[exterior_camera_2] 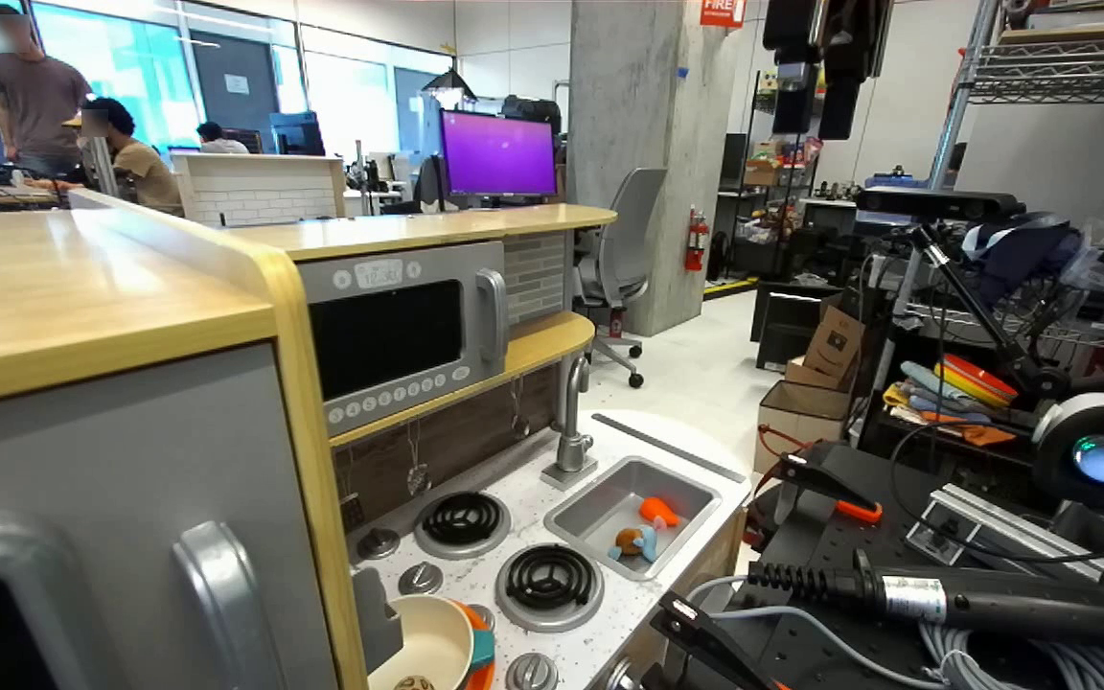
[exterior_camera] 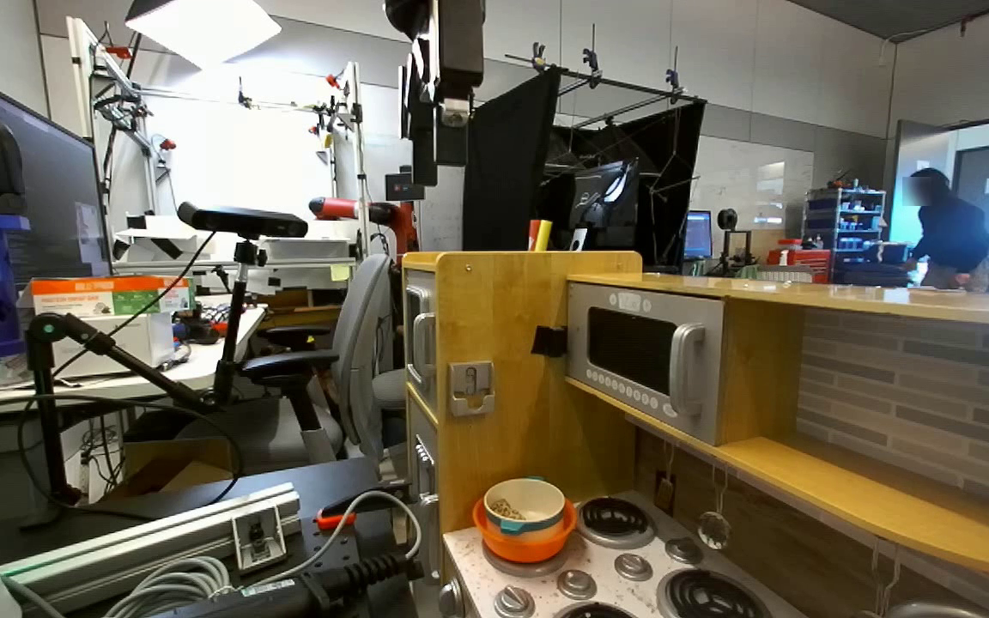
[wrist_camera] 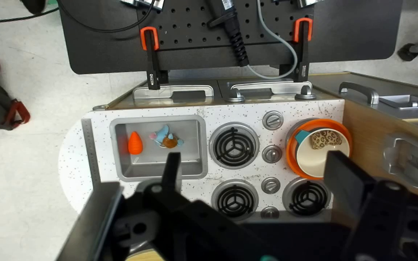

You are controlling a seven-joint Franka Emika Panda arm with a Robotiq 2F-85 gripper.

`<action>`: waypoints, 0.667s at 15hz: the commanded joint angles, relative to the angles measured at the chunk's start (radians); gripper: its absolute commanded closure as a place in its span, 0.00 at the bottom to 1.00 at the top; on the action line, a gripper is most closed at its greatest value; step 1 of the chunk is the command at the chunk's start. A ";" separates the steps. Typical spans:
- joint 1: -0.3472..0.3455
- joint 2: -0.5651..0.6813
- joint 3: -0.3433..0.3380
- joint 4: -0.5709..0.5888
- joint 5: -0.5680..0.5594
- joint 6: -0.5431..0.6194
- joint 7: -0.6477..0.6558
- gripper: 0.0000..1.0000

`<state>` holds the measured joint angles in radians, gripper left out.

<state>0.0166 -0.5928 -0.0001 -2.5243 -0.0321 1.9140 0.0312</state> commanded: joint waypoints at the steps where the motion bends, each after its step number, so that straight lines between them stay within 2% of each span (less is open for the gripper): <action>1: -0.006 0.000 0.005 0.002 0.003 -0.002 -0.003 0.00; 5: -0.006 0.000 0.005 0.002 0.003 -0.002 -0.003 0.00; 10: -0.004 -0.007 0.010 -0.036 -0.037 0.180 -0.043 0.00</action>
<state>0.0166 -0.5932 0.0053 -2.5341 -0.0426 2.0017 0.0167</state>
